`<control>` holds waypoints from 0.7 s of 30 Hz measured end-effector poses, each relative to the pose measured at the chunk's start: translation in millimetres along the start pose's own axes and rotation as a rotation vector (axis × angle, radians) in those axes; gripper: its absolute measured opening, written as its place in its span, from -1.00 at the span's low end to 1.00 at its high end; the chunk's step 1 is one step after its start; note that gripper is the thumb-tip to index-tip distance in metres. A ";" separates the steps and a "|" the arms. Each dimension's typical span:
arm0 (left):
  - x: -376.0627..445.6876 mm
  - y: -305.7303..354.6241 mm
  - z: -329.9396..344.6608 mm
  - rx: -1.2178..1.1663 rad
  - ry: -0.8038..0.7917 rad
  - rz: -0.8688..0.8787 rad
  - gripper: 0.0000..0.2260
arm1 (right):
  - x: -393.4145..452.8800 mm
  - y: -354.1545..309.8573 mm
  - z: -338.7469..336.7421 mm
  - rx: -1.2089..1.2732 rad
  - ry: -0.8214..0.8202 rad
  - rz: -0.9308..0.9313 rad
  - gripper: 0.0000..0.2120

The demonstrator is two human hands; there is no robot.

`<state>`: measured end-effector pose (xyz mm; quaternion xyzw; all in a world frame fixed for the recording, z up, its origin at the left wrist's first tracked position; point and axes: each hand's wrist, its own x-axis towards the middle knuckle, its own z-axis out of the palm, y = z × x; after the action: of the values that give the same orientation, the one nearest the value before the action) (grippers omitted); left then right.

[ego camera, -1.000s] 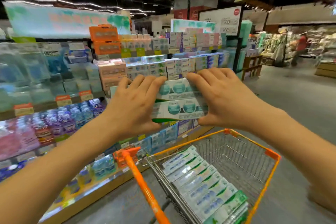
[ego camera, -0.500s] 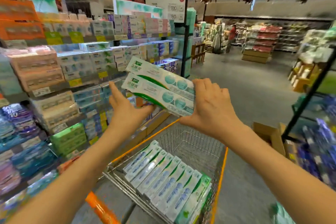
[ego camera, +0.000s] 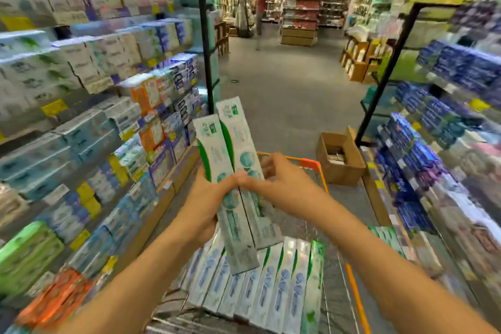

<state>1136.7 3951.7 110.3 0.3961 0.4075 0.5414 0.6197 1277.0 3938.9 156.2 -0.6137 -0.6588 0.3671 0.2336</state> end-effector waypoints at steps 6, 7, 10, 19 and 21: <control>22.9 -3.8 -50.2 0.098 0.015 -0.187 -0.75 | 46.4 18.8 54.3 0.412 -0.119 0.220 -0.48; 28.8 -3.2 -58.9 0.156 0.070 -0.171 -0.74 | 56.1 27.4 67.9 0.471 -0.106 0.259 -0.45; 44.5 2.4 -89.5 0.212 0.200 -0.139 -0.64 | 81.4 61.8 116.1 0.607 -0.063 0.407 -0.41; 49.5 3.8 -172.5 0.203 0.217 -0.183 -0.61 | 106.0 118.3 249.6 0.709 -0.120 0.733 -0.26; 45.8 -3.2 -178.7 0.215 0.225 -0.211 -0.70 | 115.7 113.6 259.4 0.636 -0.118 0.706 -0.30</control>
<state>974.7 4005.7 40.5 0.3517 0.5692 0.4676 0.5777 1136.8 3998.6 -109.1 -0.6762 -0.2771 0.6415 0.2332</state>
